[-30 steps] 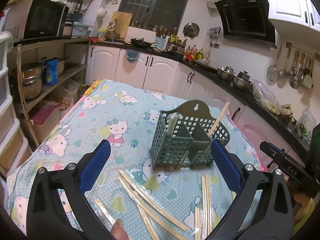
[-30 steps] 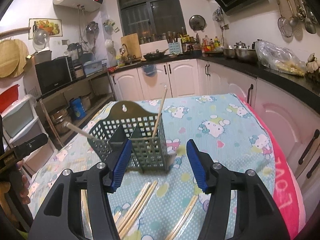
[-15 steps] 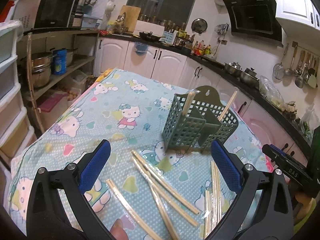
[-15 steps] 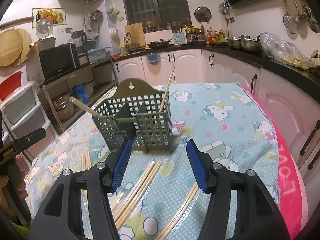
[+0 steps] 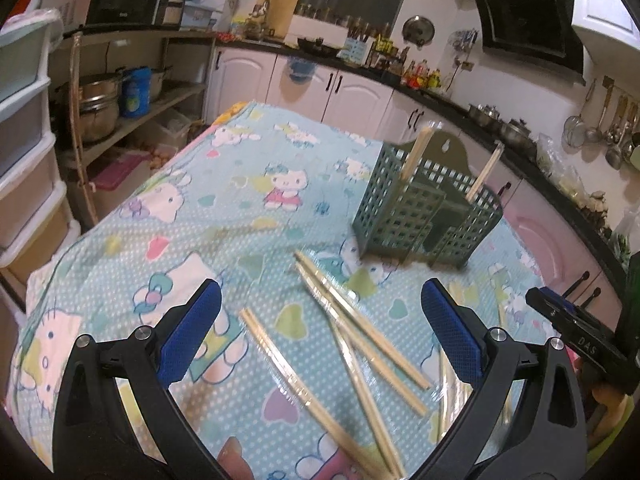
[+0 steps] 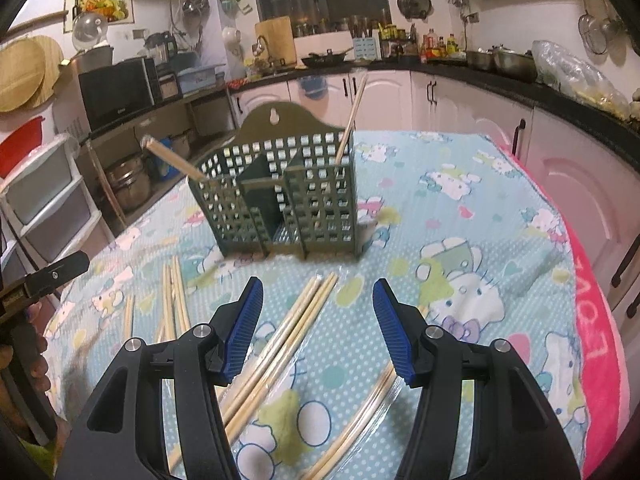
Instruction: Organize utensils
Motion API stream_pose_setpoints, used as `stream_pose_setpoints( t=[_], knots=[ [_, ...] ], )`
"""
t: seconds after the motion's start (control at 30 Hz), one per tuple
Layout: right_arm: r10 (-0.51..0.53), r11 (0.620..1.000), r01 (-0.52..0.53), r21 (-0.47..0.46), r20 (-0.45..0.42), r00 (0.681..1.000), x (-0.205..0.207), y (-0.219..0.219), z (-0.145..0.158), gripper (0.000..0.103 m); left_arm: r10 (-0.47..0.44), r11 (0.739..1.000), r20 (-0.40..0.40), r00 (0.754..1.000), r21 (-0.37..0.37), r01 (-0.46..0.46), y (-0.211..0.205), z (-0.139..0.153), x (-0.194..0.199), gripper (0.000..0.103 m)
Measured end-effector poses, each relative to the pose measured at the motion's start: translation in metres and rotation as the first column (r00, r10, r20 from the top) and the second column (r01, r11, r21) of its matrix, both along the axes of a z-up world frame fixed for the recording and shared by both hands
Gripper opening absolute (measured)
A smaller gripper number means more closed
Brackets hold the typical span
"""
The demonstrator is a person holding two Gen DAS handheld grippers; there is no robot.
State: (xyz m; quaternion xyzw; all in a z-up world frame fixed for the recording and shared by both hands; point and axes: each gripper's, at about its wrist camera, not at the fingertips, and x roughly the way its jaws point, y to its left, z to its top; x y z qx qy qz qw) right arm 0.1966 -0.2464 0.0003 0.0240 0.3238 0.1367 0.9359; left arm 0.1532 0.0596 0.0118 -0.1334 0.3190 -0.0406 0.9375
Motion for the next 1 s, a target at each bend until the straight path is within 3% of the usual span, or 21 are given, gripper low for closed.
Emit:
stream_pose_setpoints(
  t=[0.3,0.4,0.5,0.67,0.77,1.0],
  knots=[
    [-0.005,1.0,0.003,-0.026,-0.077,0.997,0.009,0.009,-0.019,0.052,-0.006,1.0,-0.114,0.993,-0.008,0.005,0.005,-0.031,0.004,0.091],
    [-0.007,0.999,0.003,-0.037,-0.106,0.994,0.013,0.012,-0.027,0.048,-0.008,1.0,-0.144,0.99,-0.027,0.004,0.008,-0.039,0.004,0.087],
    [-0.006,0.999,0.0,-0.042,-0.127,0.992,0.016,0.013,-0.033,0.044,-0.01,0.998,-0.178,0.984,-0.055,0.001,0.011,-0.048,0.007,0.075],
    [-0.011,0.999,0.001,-0.054,-0.167,0.986,0.026,0.017,-0.042,0.033,-0.021,0.994,-0.233,0.972,-0.11,-0.005,0.016,-0.061,0.013,0.044],
    [-0.022,0.998,0.011,-0.059,-0.192,0.981,0.036,0.019,-0.048,0.029,-0.013,0.993,-0.254,0.967,-0.115,-0.017,0.019,-0.066,0.017,0.033],
    [-0.043,0.998,0.032,-0.049,-0.237,0.971,0.06,0.022,-0.057,0.027,-0.005,0.991,-0.259,0.966,-0.131,-0.03,0.025,-0.068,0.025,0.029]
  ],
)
